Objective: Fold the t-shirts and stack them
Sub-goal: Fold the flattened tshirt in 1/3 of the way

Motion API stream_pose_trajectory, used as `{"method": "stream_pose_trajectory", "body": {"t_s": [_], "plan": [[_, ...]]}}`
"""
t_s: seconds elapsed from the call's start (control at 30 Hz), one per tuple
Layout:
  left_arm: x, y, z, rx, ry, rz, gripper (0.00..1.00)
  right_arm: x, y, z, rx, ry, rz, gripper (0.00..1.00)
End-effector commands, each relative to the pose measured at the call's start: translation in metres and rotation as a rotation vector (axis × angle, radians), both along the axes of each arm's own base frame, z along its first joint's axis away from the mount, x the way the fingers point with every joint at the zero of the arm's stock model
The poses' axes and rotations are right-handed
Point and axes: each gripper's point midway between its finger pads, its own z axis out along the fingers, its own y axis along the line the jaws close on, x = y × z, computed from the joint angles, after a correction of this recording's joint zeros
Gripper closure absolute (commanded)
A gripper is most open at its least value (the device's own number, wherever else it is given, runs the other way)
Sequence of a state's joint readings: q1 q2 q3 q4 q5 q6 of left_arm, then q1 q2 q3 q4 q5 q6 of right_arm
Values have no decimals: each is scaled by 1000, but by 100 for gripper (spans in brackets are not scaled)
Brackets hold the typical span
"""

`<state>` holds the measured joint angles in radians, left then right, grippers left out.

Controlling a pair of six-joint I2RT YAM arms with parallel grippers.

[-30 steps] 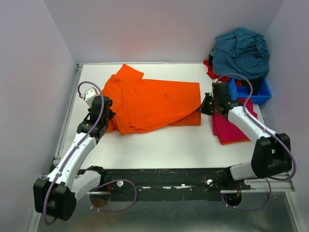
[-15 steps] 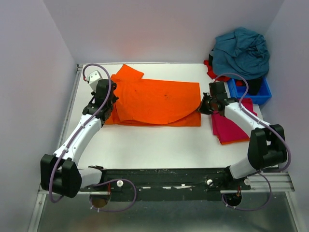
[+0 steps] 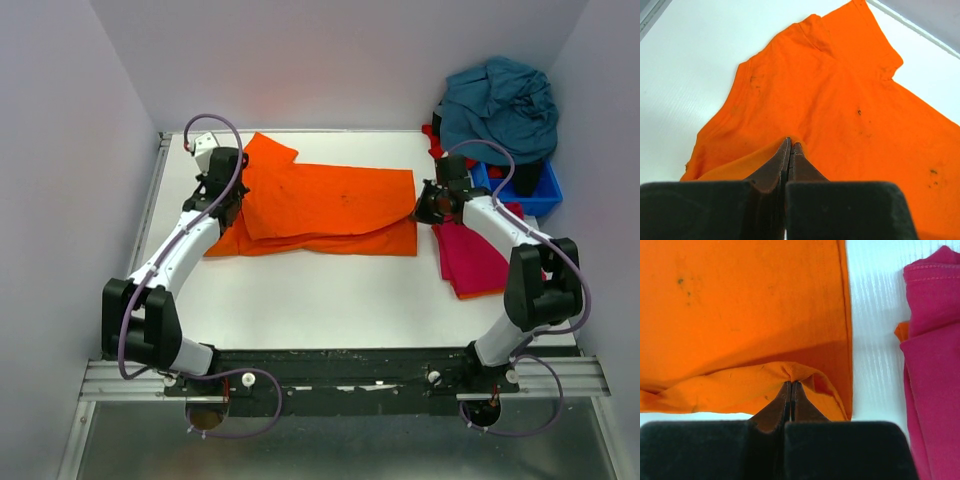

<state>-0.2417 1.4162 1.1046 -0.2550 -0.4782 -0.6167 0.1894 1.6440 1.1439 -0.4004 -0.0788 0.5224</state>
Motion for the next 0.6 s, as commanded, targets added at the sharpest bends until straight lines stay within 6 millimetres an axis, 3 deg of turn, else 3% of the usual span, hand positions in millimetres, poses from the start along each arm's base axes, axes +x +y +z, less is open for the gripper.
{"method": "stream_pose_trajectory", "body": {"t_s": [0.0,0.23,0.57], "plan": [[23,3,14,6,-37,11,100,7,-8,-6,-35,22,-13,99],[42,10,16,26,-31,22,100,10,-10,-12,-48,35,-20,99],[65,8,-1,40,6,10,100,17,-19,-19,-61,53,-40,99]]}}
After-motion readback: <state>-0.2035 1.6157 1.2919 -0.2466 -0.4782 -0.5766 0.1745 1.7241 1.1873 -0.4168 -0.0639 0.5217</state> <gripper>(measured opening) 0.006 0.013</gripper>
